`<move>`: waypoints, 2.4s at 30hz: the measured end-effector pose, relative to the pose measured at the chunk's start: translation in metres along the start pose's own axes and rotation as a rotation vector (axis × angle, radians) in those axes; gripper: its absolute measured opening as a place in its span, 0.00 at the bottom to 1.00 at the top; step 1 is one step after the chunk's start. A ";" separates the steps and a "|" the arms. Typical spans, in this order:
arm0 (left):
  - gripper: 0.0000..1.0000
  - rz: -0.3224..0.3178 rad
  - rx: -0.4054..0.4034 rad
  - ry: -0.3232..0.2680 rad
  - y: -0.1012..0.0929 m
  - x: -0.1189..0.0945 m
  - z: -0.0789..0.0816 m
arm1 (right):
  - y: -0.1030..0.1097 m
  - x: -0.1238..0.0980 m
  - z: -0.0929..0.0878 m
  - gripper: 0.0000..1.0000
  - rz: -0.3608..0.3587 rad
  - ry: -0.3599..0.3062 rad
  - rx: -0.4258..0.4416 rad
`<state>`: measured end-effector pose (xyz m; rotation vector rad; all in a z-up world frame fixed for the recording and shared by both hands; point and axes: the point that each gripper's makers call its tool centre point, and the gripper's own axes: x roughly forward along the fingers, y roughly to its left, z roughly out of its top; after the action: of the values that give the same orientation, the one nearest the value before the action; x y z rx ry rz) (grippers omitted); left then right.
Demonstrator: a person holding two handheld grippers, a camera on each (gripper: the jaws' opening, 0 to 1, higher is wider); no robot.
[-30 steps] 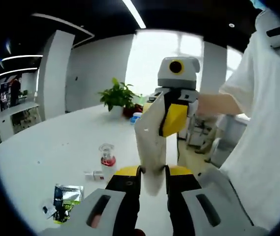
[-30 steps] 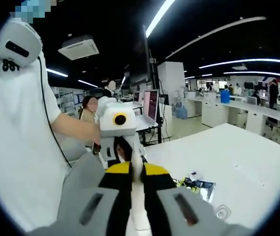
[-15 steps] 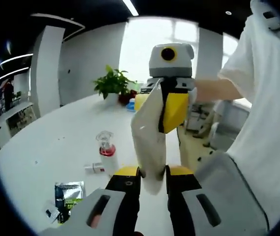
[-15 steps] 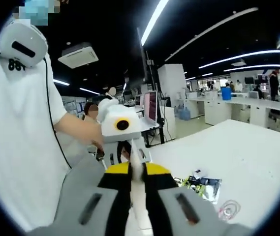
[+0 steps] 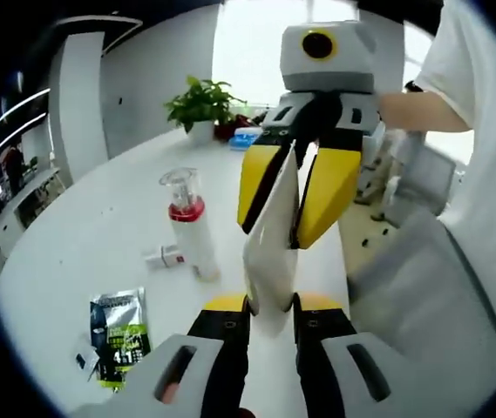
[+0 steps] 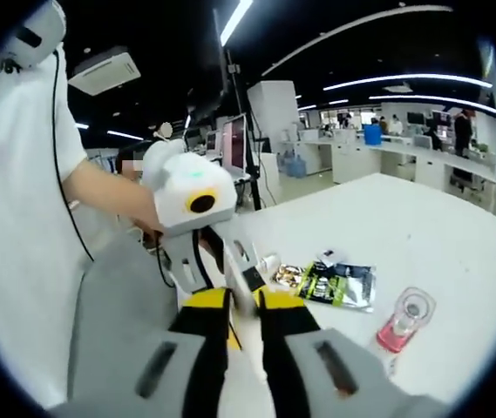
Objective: Arrange the skincare products in the storage area until every visible bottle or jar stands upright without overlapping.
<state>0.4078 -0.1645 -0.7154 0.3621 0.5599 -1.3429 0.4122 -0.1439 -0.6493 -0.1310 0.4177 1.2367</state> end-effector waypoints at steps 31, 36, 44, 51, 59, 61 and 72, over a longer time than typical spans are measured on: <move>0.15 0.032 0.078 0.042 0.010 0.017 -0.015 | -0.016 0.000 -0.019 0.28 -0.121 -0.021 0.070; 0.15 0.035 0.074 0.033 0.015 0.018 -0.014 | -0.017 -0.004 -0.022 0.40 -0.159 -0.029 0.086; 0.15 0.040 0.082 0.031 0.029 0.022 -0.010 | -0.015 -0.014 -0.035 0.55 -0.212 -0.037 0.136; 0.15 0.039 0.088 0.031 0.042 0.026 -0.005 | -0.012 -0.020 -0.054 0.71 -0.256 -0.015 0.174; 0.15 0.034 0.088 0.025 0.056 0.031 0.001 | -0.014 -0.025 -0.069 0.85 -0.301 -0.009 0.215; 0.15 0.034 0.093 0.027 0.060 0.031 0.002 | -0.015 -0.026 -0.073 0.87 -0.310 -0.007 0.224; 0.15 0.033 0.107 0.027 0.083 0.040 0.011 | -0.020 -0.029 -0.084 1.00 -0.350 -0.011 0.241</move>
<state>0.4956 -0.1868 -0.7353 0.4754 0.5034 -1.3405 0.4031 -0.2034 -0.7173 0.0096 0.5075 0.8362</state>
